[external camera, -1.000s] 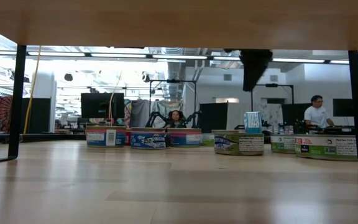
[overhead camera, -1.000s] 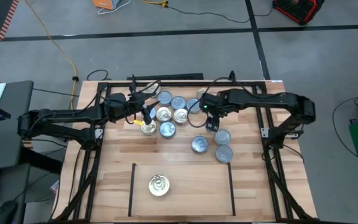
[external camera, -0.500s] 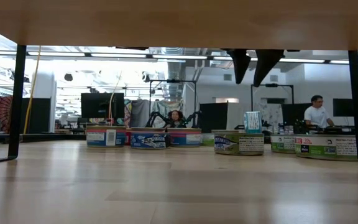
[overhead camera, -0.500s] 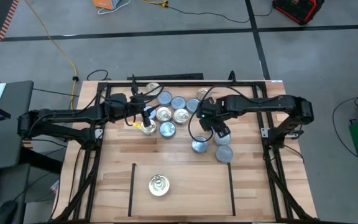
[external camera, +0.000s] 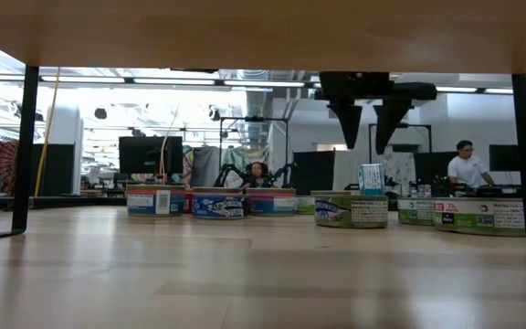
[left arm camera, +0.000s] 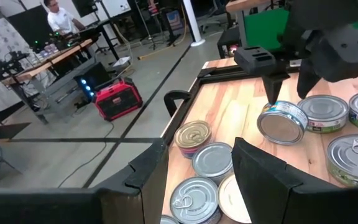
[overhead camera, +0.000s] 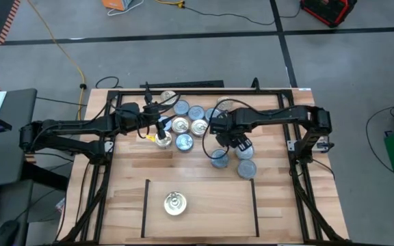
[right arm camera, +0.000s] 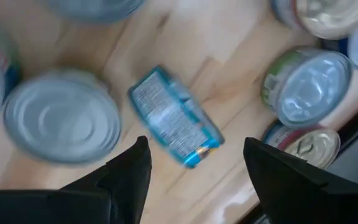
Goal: Stack canned seafood by type on shelf
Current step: Put the yellow and blue tuna can on the shelf
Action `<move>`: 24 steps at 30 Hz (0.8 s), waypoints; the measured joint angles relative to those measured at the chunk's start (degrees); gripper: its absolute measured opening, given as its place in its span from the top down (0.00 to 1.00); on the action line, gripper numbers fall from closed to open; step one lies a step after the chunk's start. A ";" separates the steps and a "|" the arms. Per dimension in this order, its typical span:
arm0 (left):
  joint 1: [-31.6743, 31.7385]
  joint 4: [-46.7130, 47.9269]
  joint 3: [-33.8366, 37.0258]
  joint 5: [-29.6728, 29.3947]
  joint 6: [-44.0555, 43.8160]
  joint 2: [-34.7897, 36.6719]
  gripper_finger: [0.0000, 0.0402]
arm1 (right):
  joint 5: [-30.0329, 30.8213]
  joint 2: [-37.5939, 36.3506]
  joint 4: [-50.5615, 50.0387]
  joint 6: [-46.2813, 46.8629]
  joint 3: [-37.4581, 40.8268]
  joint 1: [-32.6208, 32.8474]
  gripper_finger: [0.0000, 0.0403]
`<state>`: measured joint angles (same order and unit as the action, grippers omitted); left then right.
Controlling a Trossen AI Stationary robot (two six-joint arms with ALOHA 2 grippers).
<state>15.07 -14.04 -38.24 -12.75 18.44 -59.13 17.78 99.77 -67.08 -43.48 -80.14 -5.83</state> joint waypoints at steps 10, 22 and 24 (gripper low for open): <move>0.00 0.81 0.00 -0.02 0.81 0.00 0.58 | 0.02 0.00 -0.16 -12.84 0.12 -1.89 0.29; 0.01 0.84 0.00 -0.35 2.16 0.00 0.58 | 0.17 -0.02 8.36 -25.67 5.94 -2.02 0.29; 0.02 0.85 0.00 -0.35 2.16 0.00 0.58 | 0.17 -0.02 9.01 -27.66 6.78 -2.04 0.29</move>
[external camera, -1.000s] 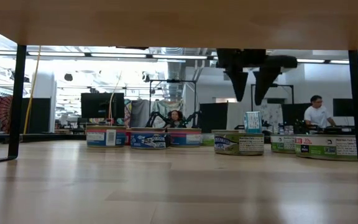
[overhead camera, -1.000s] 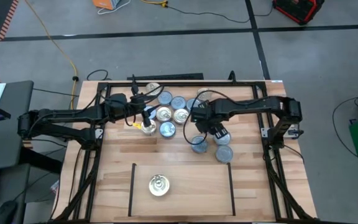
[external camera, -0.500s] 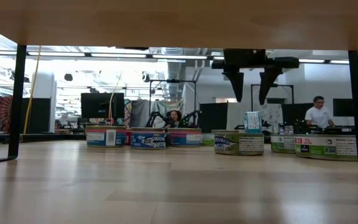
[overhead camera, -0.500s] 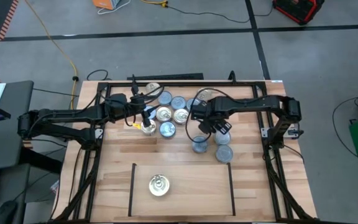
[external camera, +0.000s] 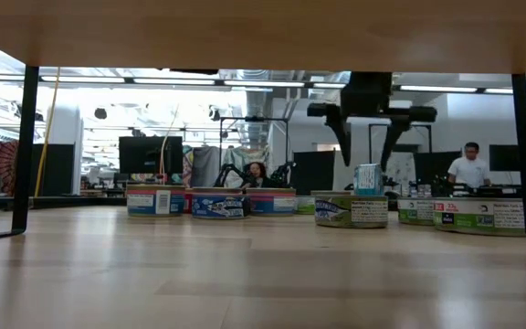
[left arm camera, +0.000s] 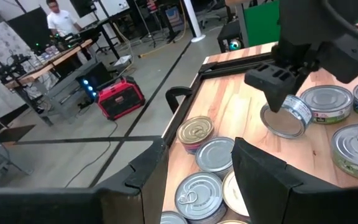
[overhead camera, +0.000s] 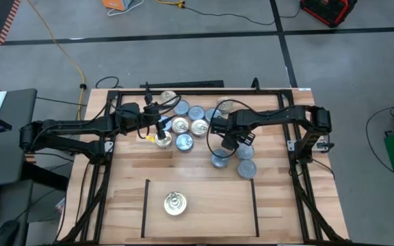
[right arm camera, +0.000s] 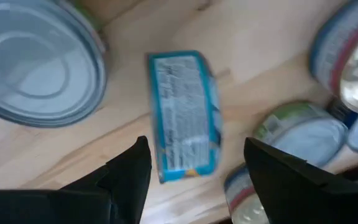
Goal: Stack canned seafood by type on shelf
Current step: Put the yellow and blue tuna can on the shelf
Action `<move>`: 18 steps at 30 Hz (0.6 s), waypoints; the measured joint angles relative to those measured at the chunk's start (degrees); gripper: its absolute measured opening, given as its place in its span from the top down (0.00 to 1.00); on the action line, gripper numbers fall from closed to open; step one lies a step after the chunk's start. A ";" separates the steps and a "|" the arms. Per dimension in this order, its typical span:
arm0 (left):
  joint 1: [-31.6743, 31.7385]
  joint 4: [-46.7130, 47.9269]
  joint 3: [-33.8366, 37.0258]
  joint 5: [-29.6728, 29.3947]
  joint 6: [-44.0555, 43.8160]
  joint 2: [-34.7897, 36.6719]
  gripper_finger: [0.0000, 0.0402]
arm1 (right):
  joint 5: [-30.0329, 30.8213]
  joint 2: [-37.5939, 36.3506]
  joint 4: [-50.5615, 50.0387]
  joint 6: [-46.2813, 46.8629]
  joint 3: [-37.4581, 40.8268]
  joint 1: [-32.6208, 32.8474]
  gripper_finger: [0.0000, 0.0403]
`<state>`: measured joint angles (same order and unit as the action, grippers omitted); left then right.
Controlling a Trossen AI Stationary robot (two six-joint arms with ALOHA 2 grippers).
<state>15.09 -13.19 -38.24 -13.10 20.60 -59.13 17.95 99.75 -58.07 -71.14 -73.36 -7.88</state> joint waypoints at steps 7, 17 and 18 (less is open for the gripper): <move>-0.02 0.00 0.00 -0.76 0.08 0.00 0.58 | -0.05 -0.01 1.34 -1.33 2.60 -0.53 0.30; -0.02 0.02 0.00 -0.92 0.07 0.00 0.58 | -1.58 -0.01 3.18 4.02 4.05 -0.26 0.60; -0.02 0.02 0.00 -0.94 0.07 0.00 0.58 | -1.68 -0.03 2.85 4.63 3.93 -0.18 0.60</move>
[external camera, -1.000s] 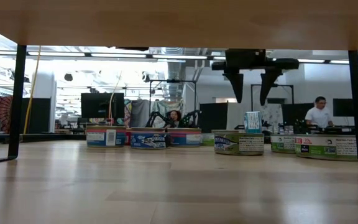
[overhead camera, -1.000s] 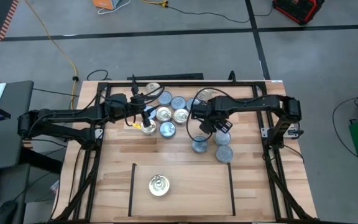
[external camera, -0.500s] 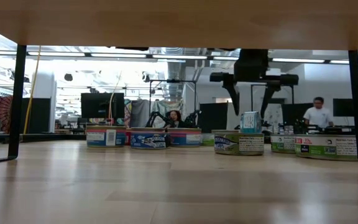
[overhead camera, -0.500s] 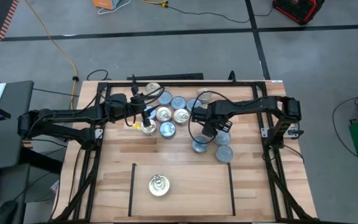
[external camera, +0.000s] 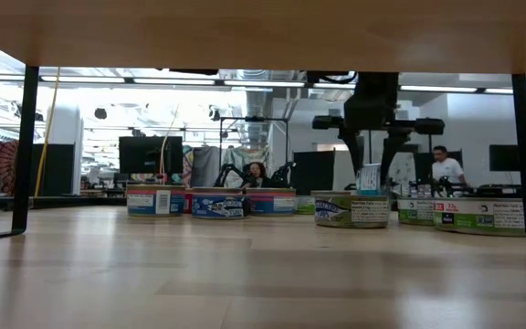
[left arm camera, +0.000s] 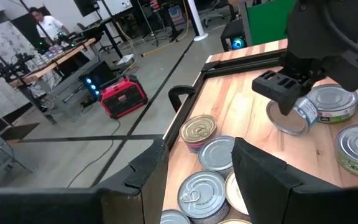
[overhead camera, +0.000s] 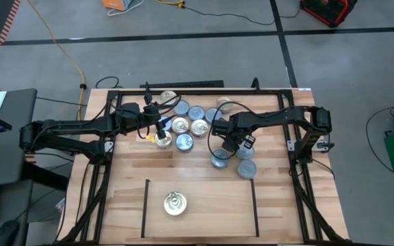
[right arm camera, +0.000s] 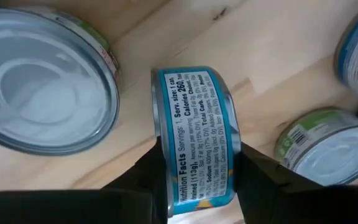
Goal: Stack canned seafood by type on shelf
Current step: Put the yellow and blue tuna can on the shelf
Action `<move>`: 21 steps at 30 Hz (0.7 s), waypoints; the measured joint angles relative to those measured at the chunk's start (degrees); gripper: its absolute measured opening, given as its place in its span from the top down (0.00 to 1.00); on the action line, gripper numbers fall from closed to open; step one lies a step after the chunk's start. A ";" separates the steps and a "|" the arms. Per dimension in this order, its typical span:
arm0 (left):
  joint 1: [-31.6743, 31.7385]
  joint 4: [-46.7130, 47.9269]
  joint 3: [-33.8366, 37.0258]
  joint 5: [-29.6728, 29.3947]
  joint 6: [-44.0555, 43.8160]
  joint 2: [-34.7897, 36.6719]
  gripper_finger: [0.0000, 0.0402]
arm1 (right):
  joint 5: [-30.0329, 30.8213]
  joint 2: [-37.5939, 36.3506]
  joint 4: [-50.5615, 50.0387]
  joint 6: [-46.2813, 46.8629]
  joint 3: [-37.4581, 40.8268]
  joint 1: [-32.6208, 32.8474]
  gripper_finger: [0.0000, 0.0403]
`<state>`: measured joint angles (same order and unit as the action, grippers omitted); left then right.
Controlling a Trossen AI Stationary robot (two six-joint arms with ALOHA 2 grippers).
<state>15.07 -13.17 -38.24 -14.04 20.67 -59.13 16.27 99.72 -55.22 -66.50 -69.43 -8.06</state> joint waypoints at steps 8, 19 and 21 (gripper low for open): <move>0.02 -0.02 0.00 -0.11 -0.02 0.00 0.58 | -9.65 -1.78 -2.90 12.66 -8.28 -1.87 0.60; 0.01 0.02 0.00 -0.11 0.54 0.00 0.58 | -55.16 -5.81 -7.89 53.88 -17.70 -14.58 0.59; 0.00 0.07 0.00 -0.11 1.23 0.00 0.58 | -64.17 -5.81 -9.07 59.56 -17.31 -15.66 0.58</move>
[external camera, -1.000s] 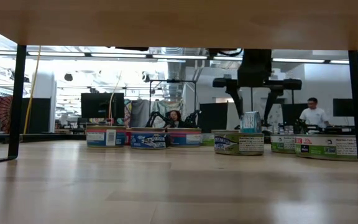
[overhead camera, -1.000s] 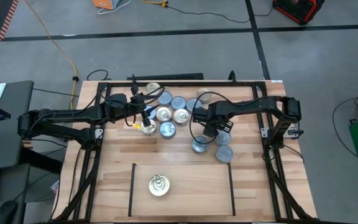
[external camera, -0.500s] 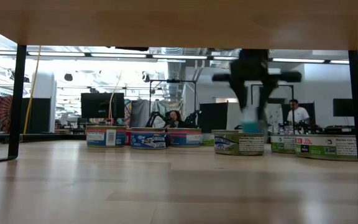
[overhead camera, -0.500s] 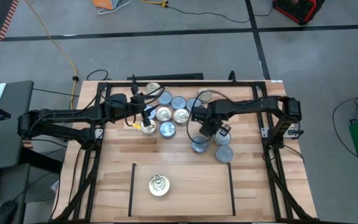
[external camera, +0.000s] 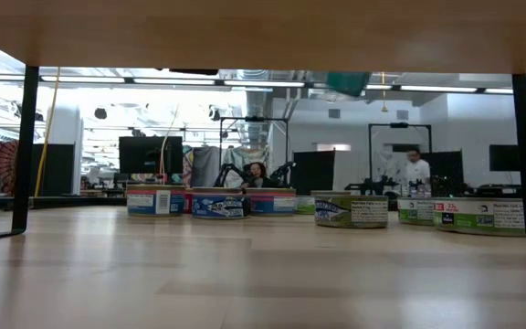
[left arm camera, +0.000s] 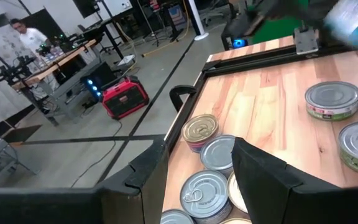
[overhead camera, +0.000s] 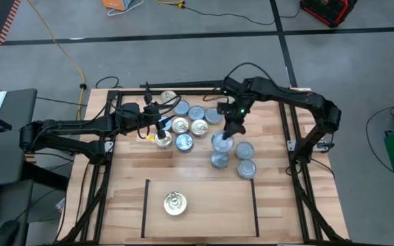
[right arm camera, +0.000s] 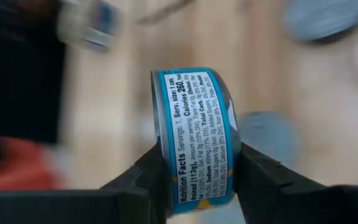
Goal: Stack canned seafood by type on shelf
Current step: Put the yellow and blue tuna can on the shelf
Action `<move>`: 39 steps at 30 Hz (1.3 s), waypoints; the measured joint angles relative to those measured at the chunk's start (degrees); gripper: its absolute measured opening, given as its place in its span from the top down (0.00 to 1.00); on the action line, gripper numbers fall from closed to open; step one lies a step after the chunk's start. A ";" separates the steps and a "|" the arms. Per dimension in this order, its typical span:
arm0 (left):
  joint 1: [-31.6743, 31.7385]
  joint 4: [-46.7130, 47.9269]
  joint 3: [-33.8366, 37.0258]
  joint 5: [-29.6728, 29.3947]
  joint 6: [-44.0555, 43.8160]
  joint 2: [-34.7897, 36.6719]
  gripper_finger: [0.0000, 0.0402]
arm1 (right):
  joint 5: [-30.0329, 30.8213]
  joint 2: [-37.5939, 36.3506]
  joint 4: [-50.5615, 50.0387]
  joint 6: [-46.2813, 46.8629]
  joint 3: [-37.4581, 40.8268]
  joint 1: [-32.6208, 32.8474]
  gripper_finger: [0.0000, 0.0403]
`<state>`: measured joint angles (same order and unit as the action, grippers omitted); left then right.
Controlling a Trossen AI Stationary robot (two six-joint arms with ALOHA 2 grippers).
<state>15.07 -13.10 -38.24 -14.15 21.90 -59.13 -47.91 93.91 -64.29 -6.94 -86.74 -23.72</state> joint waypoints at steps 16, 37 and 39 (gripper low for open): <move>0.00 0.54 -0.01 -0.24 -1.44 0.00 0.58 | -7.71 0.15 2.31 16.73 4.76 12.37 0.57; -0.13 -0.38 -0.02 0.13 -1.14 0.02 0.58 | -11.99 8.63 9.53 27.10 4.76 22.68 0.57; -0.13 -0.22 -0.02 0.13 -1.14 0.02 0.58 | -11.46 8.61 9.80 27.54 4.76 22.83 0.55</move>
<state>14.94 -13.32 -38.26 -14.02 20.75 -59.11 -59.37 102.52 -54.49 20.60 -81.97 -0.89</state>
